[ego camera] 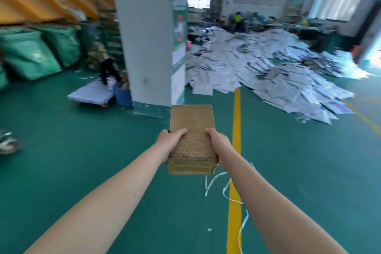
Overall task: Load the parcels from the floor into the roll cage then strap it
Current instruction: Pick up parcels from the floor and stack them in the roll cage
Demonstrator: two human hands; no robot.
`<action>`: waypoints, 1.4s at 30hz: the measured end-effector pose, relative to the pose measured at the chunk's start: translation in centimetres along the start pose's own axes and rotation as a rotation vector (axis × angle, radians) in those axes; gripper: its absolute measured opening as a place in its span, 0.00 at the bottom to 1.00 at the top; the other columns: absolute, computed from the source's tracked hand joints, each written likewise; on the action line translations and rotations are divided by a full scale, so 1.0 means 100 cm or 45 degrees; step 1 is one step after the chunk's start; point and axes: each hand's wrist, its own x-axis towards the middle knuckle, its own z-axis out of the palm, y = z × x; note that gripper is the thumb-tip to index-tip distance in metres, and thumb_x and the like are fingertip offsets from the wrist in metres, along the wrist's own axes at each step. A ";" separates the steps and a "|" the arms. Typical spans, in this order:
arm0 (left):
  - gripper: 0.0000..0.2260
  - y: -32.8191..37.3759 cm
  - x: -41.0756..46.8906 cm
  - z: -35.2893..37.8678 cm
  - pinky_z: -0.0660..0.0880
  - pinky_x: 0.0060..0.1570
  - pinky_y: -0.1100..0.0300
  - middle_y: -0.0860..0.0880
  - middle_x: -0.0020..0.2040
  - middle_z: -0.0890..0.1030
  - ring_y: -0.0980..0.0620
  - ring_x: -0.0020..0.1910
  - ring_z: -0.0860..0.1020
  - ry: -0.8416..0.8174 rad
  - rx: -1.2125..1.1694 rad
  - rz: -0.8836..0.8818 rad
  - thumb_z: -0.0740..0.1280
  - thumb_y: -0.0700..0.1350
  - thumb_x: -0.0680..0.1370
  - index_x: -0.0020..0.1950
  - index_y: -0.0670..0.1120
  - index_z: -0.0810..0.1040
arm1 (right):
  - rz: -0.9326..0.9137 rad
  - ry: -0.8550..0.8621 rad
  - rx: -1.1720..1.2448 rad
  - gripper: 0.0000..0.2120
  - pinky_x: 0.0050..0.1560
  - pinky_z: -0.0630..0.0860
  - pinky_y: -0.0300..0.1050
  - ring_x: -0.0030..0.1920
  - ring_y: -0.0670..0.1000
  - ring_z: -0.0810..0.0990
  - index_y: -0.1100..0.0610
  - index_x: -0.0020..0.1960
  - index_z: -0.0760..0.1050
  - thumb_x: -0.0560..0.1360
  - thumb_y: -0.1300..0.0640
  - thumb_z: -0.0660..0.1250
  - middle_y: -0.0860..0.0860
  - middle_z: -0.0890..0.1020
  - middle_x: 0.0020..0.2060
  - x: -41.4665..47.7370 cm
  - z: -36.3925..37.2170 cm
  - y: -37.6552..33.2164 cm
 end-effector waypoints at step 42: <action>0.13 0.023 0.146 -0.817 0.74 0.40 0.55 0.48 0.51 0.79 0.49 0.48 0.78 1.288 -0.640 0.058 0.67 0.52 0.79 0.60 0.48 0.73 | -0.144 -1.373 -0.455 0.15 0.40 0.75 0.45 0.46 0.52 0.79 0.56 0.64 0.73 0.85 0.50 0.54 0.53 0.81 0.51 0.070 0.931 -0.130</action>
